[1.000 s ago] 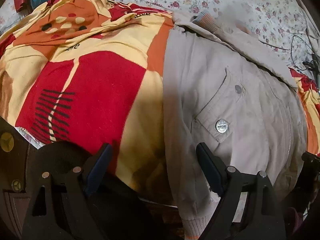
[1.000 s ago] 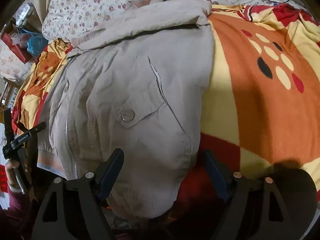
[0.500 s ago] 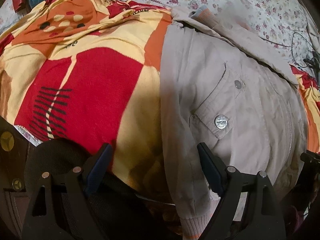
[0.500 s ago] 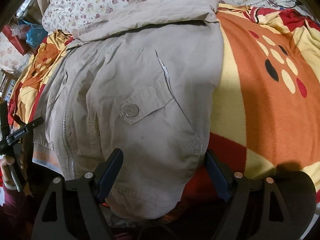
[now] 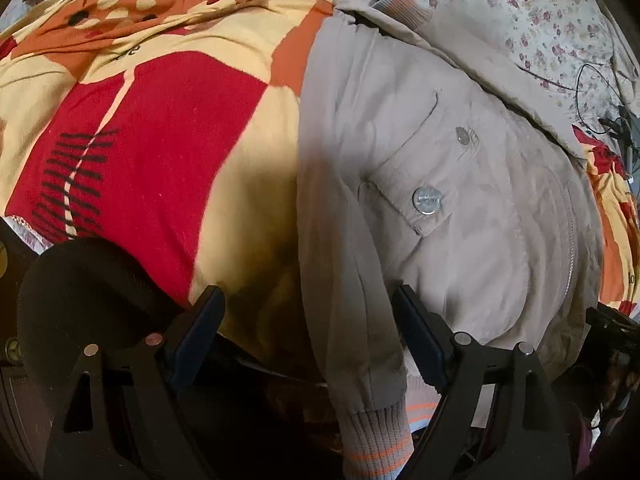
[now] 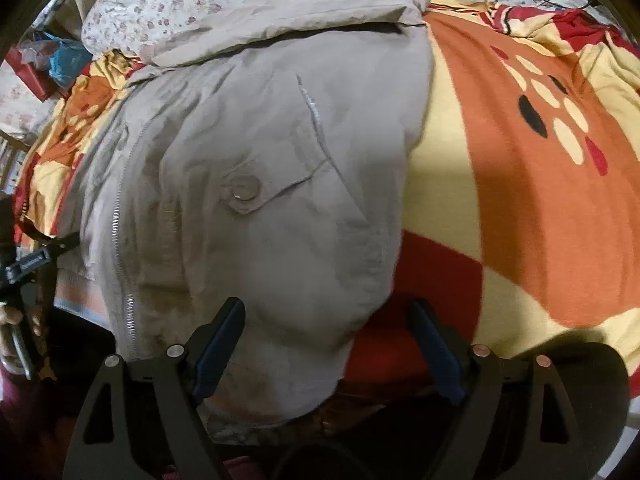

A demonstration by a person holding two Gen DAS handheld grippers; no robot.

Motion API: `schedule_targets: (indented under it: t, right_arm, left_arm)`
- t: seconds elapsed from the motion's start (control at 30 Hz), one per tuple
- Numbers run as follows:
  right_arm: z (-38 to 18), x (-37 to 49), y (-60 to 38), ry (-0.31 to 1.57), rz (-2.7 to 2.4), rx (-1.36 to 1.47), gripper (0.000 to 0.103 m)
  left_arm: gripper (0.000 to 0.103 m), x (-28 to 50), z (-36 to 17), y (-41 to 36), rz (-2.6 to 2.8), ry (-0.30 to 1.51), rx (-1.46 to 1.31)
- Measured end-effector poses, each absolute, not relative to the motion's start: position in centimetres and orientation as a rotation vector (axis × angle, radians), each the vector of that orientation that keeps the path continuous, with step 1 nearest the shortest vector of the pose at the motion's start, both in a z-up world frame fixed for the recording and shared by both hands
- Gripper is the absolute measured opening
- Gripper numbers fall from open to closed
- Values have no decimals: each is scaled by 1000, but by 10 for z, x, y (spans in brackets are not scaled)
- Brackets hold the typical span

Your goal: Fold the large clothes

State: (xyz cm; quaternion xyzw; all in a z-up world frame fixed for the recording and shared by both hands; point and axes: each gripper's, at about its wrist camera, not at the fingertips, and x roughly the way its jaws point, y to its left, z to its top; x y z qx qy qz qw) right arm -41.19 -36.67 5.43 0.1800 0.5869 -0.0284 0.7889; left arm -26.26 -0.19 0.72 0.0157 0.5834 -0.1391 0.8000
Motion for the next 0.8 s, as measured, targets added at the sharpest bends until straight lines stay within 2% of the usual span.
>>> schedule_targets:
  t: [0.1,0.13,0.17,0.2,0.23,0.27,0.3,0.5,0.53,0.6,0.63,0.67,0.8]
  right_arm:
    - [55,-411,-363,1208,-35,438,86]
    - [55,-410,-360,1190,-34,419,83]
    - [56,-410,-356,1178,-34,381,67]
    - [56,-409,-353,1178,-39,340,31]
    - [57,-409,-352,1179,-54,303,15]
    - [60,-411,-356,1171,-57,319,8]
    - [63,-415,-362,1161,-58,351,6]
    - [59,-420,-372,1158,-80,391,6]
    - [59,-421,-371,1155,-79,410,13]
    - [59,-422,-373,1153,-53,477,34]
    - [58,-420,-370,1160,-32,501,61]
    - [57,-421,-368,1172,-19,500,76]
    - [52,-419,-356,1237,-24,428,76]
  left_arm:
    - [86,-263,6,-4,-293,1251,31]
    - [86,-263,6,-4,-294,1254,30]
    - [86,-264,6,-4,-297,1255,28]
    - [86,-264,5,-4,-298,1257,31]
    - [86,-264,5,-6,-298,1258,35]
    - [86,-264,5,-6,-298,1258,40]
    - [86,-265,5,-6,-298,1256,43]
    - [86,-265,-1,-2,-285,1270,29]
    - [86,-265,0,-2,-285,1269,28]
    - [86,-266,0,-2,-286,1265,30]
    - [86,-266,0,-2,-285,1263,32]
    - [86,-266,0,-2,-284,1262,33]
    - [86,-266,1,-1,-285,1264,32]
